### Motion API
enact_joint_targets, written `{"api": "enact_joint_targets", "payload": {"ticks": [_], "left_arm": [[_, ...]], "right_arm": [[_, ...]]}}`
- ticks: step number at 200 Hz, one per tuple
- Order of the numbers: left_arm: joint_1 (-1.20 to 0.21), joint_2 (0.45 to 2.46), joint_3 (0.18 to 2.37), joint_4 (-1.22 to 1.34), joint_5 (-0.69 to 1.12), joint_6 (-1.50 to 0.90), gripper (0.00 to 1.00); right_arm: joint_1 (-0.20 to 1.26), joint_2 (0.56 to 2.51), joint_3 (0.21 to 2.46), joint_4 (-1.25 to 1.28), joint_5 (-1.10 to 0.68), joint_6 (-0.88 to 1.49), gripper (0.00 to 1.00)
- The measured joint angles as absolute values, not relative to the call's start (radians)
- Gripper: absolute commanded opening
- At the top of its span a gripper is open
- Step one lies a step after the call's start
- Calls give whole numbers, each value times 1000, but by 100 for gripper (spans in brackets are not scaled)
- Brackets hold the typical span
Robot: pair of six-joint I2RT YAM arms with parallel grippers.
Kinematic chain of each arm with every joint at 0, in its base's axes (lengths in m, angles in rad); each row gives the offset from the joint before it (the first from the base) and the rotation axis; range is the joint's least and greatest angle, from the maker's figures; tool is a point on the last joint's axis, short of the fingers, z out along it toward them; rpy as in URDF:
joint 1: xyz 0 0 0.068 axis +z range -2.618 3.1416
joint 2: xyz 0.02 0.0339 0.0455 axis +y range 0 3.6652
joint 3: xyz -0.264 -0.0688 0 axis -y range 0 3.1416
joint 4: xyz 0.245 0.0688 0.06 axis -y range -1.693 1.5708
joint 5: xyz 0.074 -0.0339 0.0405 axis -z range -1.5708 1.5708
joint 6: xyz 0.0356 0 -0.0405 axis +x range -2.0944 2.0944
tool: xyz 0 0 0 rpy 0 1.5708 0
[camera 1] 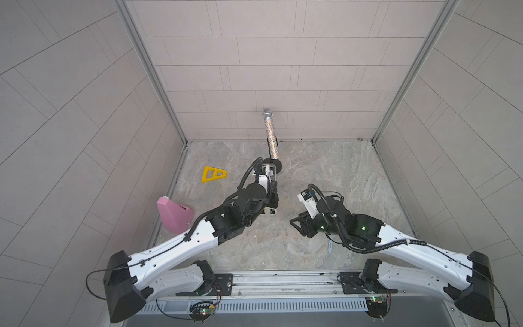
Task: Place the toothbrush into the toothbrush holder
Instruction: Pick up the toothbrush from the center of the board, then place the toothbrush in the toothbrush holder.
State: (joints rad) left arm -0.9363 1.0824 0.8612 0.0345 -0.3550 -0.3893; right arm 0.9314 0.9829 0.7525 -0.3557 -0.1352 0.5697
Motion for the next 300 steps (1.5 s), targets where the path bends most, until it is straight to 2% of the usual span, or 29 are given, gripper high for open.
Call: {"api": "enact_joint_targets", "payload": {"ticks": [61, 116, 183, 300], "left_arm": [[-936, 1198, 727, 462, -492, -135, 0], [-936, 1312, 683, 677, -563, -36, 1], [-899, 1396, 657, 773, -581, -45, 1], [-868, 1446, 642, 777, -548, -120, 2]], "right_arm": [[931, 900, 667, -356, -102, 584, 58], [930, 890, 632, -355, -95, 585, 59], [922, 898, 631, -355, -91, 584, 59], [918, 909, 631, -347, -92, 583, 59]]}}
